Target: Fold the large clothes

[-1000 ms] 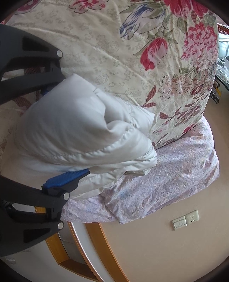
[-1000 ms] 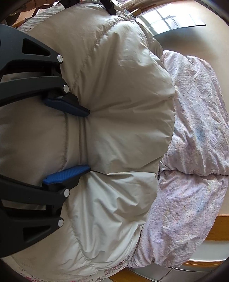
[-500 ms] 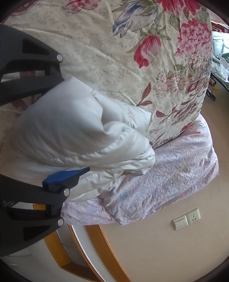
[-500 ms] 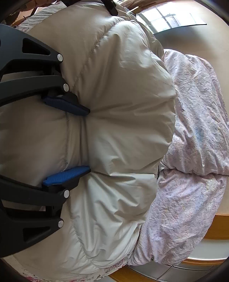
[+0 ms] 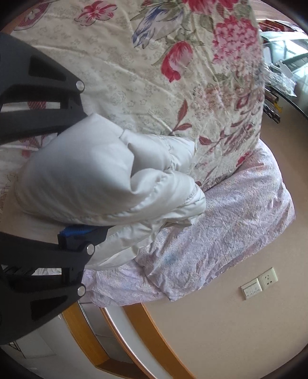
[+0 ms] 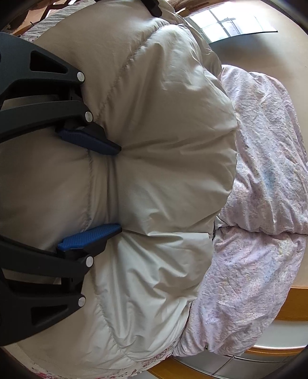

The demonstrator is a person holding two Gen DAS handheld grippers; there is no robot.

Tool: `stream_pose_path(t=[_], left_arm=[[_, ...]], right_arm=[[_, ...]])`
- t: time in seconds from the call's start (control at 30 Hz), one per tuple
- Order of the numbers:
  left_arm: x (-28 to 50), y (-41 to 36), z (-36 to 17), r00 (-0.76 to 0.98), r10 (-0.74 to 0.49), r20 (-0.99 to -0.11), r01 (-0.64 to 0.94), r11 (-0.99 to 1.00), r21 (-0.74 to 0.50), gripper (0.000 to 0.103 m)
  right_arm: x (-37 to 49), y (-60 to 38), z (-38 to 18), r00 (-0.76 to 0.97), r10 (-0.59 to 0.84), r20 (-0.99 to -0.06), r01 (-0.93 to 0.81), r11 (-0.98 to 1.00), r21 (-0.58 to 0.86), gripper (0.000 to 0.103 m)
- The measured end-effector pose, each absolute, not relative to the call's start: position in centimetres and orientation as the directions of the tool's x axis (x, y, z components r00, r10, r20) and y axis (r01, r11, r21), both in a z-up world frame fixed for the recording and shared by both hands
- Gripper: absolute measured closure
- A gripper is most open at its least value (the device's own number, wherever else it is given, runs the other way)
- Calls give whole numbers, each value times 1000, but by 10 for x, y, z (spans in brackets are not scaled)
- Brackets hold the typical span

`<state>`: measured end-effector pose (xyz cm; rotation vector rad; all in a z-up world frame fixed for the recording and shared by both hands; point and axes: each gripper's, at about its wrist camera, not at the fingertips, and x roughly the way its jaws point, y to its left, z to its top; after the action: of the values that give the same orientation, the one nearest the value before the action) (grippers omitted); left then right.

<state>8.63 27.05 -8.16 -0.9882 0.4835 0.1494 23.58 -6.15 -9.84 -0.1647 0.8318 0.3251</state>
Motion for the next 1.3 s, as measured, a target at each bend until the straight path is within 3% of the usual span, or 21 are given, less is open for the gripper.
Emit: stream_pose_path(t=[0.23, 0.67, 1.03, 1.3], left_arm=[[89, 235, -31, 894, -20, -448, -291, 734, -614, 60], [93, 167, 29, 925, 28, -378, -187, 901, -391, 60], [104, 66, 70, 959, -74, -272, -1, 964, -268, 52], [122, 4, 70, 949, -154, -275, 94, 971, -221, 48]], right_arm=[[236, -64, -98, 623, 227, -749, -333, 943, 10, 40], [233, -79, -104, 621, 268, -736, -371, 928, 26, 37], [238, -107, -97, 547, 409, -730, -450, 879, 155, 37], [206, -135, -74, 580, 462, -671, -464, 864, 193, 37]])
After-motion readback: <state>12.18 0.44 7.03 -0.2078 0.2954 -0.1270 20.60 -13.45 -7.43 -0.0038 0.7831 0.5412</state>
